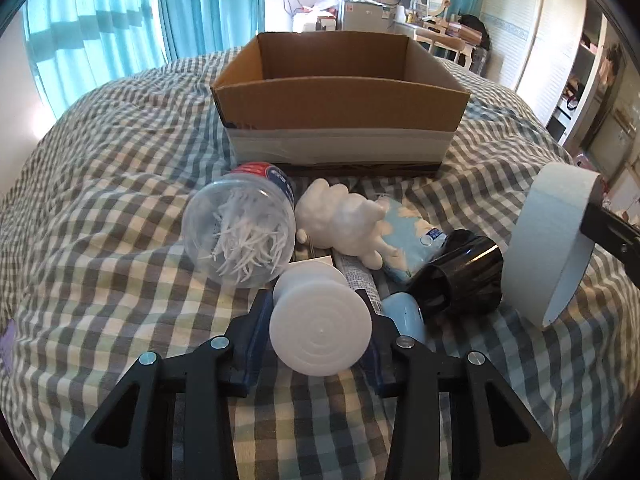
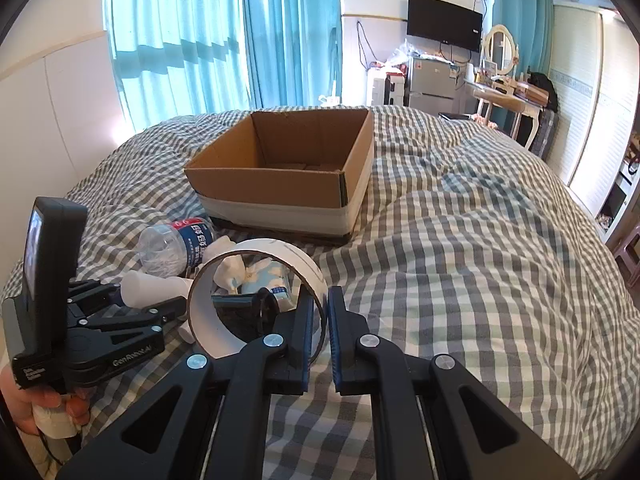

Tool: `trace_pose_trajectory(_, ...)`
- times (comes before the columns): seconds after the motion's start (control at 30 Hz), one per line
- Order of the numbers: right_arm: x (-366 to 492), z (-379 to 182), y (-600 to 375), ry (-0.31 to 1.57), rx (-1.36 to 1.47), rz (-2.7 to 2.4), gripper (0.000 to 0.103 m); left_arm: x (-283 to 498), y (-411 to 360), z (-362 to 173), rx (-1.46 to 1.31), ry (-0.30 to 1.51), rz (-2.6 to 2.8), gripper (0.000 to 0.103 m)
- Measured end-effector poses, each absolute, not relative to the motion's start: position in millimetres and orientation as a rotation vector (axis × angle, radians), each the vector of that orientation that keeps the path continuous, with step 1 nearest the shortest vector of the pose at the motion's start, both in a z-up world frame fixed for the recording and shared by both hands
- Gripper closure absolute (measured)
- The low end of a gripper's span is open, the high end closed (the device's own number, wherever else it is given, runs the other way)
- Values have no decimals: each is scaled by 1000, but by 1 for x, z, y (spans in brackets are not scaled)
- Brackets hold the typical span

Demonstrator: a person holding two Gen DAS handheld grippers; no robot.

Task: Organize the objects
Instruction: 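Grasp the white tape roll with the right tool while the left tool grasps the white bottle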

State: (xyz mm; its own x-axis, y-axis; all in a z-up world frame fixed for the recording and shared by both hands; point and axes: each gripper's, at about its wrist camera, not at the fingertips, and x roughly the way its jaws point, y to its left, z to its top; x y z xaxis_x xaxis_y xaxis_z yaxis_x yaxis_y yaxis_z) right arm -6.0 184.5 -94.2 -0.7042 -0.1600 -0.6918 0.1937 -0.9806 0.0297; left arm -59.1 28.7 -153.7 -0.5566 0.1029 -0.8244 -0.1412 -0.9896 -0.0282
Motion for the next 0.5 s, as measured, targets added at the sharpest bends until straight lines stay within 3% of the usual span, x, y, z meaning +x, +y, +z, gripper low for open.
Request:
trace_pose_trajectory(0.43,12,-71,179,85,1013,-2758,96,-30,21,-105,-1222,75,2740,67)
trace_pose_trajectory(0.5,17,-66,176,100,994,-2761,96,-26,19,-99,-1200,70,2747,74)
